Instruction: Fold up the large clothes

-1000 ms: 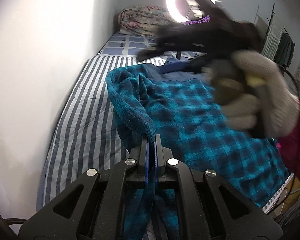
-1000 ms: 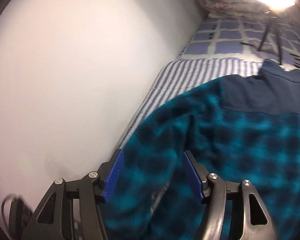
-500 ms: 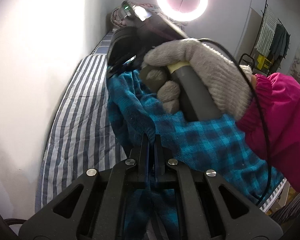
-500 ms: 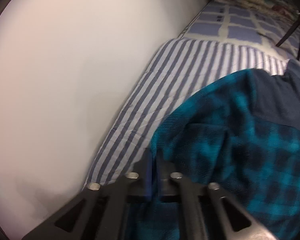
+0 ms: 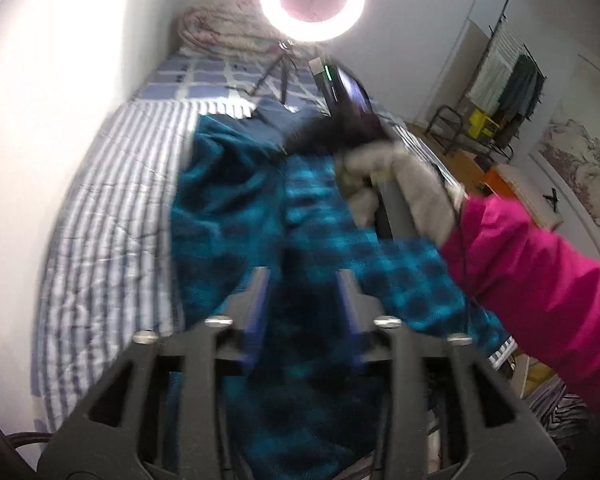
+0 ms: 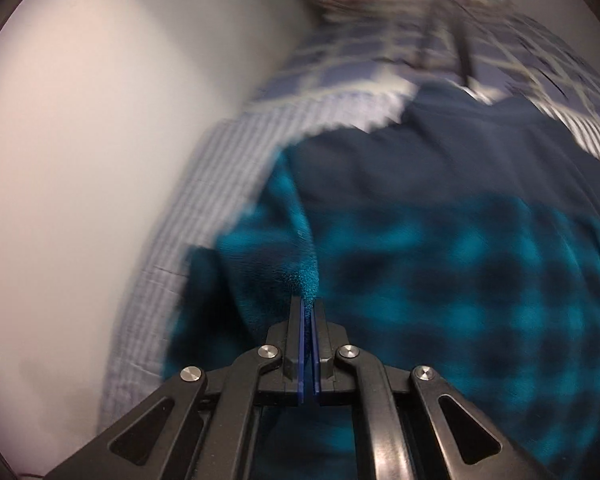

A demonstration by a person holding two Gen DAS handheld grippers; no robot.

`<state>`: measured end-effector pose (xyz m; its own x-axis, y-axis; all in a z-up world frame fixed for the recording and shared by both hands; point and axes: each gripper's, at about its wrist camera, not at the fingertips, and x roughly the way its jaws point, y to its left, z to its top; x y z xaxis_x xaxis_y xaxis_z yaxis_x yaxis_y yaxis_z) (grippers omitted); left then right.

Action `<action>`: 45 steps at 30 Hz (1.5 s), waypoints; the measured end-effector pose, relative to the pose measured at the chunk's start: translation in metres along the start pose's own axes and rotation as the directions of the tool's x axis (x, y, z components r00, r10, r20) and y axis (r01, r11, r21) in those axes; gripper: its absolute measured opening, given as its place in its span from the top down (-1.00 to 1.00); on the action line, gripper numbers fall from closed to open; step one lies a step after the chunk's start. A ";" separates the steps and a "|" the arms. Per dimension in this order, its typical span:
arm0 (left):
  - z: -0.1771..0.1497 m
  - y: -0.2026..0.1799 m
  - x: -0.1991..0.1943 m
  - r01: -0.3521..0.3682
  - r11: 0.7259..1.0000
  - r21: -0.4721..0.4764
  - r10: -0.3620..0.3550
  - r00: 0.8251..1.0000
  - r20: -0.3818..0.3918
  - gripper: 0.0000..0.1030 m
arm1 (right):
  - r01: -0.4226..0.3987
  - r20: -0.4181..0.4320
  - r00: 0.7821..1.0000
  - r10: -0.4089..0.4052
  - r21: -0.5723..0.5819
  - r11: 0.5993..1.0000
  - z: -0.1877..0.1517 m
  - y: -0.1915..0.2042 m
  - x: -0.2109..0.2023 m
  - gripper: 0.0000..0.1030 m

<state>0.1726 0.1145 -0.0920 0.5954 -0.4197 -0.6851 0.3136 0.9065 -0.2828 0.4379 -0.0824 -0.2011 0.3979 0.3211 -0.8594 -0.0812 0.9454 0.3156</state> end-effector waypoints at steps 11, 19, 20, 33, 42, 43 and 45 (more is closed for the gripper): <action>-0.032 0.106 -0.029 -0.207 0.946 -0.248 0.193 0.978 -0.081 -0.18 | 0.003 0.003 1.000 -0.004 0.104 0.995 -0.064 -0.042 -0.055 0.27; -0.075 0.151 0.002 -0.189 0.894 -0.405 0.103 0.969 -0.226 -0.19 | -0.032 -0.001 0.999 0.032 0.032 0.999 -0.163 -0.029 -0.166 0.25; -0.079 0.148 0.006 -0.234 0.897 -0.374 0.146 0.957 -0.250 -0.19 | -0.045 -0.002 0.999 0.045 0.031 0.999 -0.180 -0.028 -0.181 0.25; -0.072 0.087 -0.015 -0.178 0.961 -0.209 0.143 0.975 -0.172 0.94 | -0.101 0.043 0.994 0.098 0.074 0.992 -0.272 -0.029 -0.232 0.24; -0.069 0.004 -0.069 -0.094 0.993 -0.074 0.085 0.990 -0.110 0.95 | -0.154 0.024 0.988 0.154 0.018 0.988 -0.271 -0.002 -0.209 0.25; -0.073 -0.005 -0.074 -0.072 0.995 -0.062 0.064 0.992 -0.110 0.95 | -0.162 0.021 0.987 0.162 0.003 0.987 -0.270 0.003 -0.207 0.25; -0.080 -0.025 -0.078 -0.040 0.999 -0.038 0.035 0.992 -0.119 0.94 | -0.168 0.013 0.986 0.169 -0.021 0.986 -0.271 0.012 -0.202 0.25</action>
<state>0.0588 0.1286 -0.0855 0.5136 -0.3794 -0.7696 0.2618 0.9235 -0.2805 0.1084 -0.1211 -0.1327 0.3905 0.4751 -0.7885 -0.1663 0.8788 0.4472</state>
